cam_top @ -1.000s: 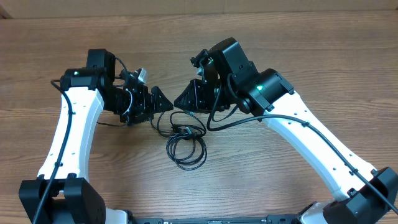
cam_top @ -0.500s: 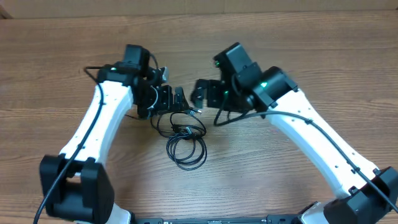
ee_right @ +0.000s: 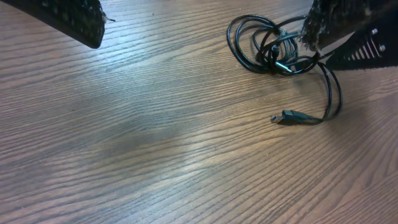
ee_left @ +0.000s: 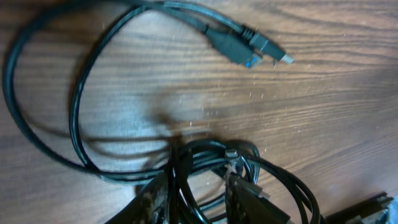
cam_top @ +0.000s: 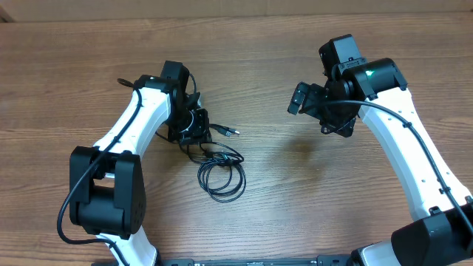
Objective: Untangle cables
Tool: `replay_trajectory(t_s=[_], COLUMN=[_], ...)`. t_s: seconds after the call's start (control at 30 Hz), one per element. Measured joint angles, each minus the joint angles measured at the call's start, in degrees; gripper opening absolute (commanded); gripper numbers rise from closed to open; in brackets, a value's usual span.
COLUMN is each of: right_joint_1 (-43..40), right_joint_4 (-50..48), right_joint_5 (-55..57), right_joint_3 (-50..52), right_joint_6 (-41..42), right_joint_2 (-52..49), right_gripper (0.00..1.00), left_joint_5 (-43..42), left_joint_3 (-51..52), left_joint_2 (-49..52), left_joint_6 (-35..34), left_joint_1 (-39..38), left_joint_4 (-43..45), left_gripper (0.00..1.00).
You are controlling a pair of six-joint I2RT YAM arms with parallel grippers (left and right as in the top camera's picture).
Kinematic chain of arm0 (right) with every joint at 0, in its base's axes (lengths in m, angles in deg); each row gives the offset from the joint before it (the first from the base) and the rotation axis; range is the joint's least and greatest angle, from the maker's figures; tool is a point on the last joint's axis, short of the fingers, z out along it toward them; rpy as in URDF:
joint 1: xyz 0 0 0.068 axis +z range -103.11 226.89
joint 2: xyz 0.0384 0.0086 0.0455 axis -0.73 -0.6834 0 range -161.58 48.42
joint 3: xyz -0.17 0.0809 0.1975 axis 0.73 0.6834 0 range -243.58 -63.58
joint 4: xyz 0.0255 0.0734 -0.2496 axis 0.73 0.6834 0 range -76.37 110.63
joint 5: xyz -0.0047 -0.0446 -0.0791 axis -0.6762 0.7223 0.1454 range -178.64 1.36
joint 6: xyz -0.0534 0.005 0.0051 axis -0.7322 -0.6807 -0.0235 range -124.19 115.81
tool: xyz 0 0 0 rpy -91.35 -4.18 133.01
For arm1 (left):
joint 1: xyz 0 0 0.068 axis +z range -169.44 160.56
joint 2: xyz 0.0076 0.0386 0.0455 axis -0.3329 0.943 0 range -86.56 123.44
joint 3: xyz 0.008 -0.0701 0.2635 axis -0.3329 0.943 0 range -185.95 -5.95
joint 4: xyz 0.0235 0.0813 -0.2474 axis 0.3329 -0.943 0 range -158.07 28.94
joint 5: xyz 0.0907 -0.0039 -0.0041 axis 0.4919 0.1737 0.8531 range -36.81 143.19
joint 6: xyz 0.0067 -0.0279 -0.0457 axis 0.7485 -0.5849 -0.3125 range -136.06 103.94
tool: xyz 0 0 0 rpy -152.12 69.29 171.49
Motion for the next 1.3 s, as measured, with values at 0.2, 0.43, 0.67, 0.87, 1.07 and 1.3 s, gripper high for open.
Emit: replay_trajectory(t_s=[0.2, 0.43, 0.67, 0.87, 1.07, 1.3], right_joint_1=[1.0, 1.1, 1.0, 0.6, 0.6, 0.6], right_joint_4=[-0.2, -0.2, -3.0, -3.1, -3.2, -2.9], right_joint_5=[0.0, -0.2, -0.2, -0.2, -0.2, -0.3], right_joint_3=[0.0, 0.0, 0.0, 0.0, 0.0, 0.0], right_joint_6=[0.0, 0.0, 0.0, 0.0, 0.0, 0.0], right_joint_2=[0.0, 0.0, 0.0, 0.0, 0.0, 0.0], right_gripper=[1.0, 1.0, 1.0, 1.0, 1.0, 1.0], left_joint_5=[0.0, -2.0, -4.4, 3.0, 4.9, -2.6], left_joint_3=[-2.4, -16.8, -17.7, -14.2, -12.4, -12.3], left_joint_2=[0.2, 0.5, 0.5, 0.5, 0.5, 0.5], left_joint_6=[1.0, 11.1, 24.1, 27.3, 32.8, 43.5], left_joint_1=[0.9, 3.8, -0.7, -6.8, -8.7, -7.8], left_joint_4=[-9.4, -22.3, -21.3, -13.5, -12.6, -14.9], left_gripper=[0.81, 1.0, 0.82, 0.7, 0.66, 0.71])
